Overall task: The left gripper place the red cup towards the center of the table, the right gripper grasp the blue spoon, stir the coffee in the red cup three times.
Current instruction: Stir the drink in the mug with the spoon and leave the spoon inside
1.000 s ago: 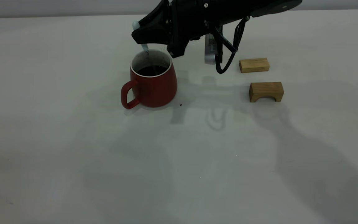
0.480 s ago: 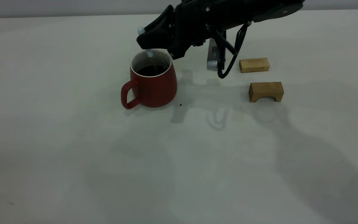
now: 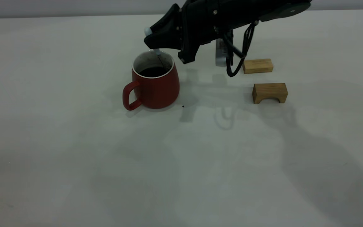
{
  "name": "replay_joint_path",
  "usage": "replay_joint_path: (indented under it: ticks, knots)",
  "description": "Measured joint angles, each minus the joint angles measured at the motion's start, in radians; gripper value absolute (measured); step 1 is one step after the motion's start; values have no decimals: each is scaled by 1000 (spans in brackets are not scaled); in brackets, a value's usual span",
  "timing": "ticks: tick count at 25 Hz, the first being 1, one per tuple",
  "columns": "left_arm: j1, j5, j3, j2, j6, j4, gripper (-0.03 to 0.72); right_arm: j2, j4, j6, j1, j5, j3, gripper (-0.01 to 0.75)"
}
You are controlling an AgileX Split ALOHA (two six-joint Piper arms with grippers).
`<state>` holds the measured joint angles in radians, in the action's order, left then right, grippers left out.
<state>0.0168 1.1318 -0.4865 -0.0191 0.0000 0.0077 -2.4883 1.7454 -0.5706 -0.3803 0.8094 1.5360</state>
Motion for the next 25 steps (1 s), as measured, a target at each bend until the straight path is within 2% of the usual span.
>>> replay_joint_path:
  ticks: [4,12,25]
  knots:
    - [0,0,0,0,0,0,355,-1,-1,-111,-3,12,0,137]
    - [0,0,0,0,0,0,355,-1,18,88,-18,8,3,137]
    - [0,0,0,0,0,0,355,-4,-50,113,-2,11,4,137]
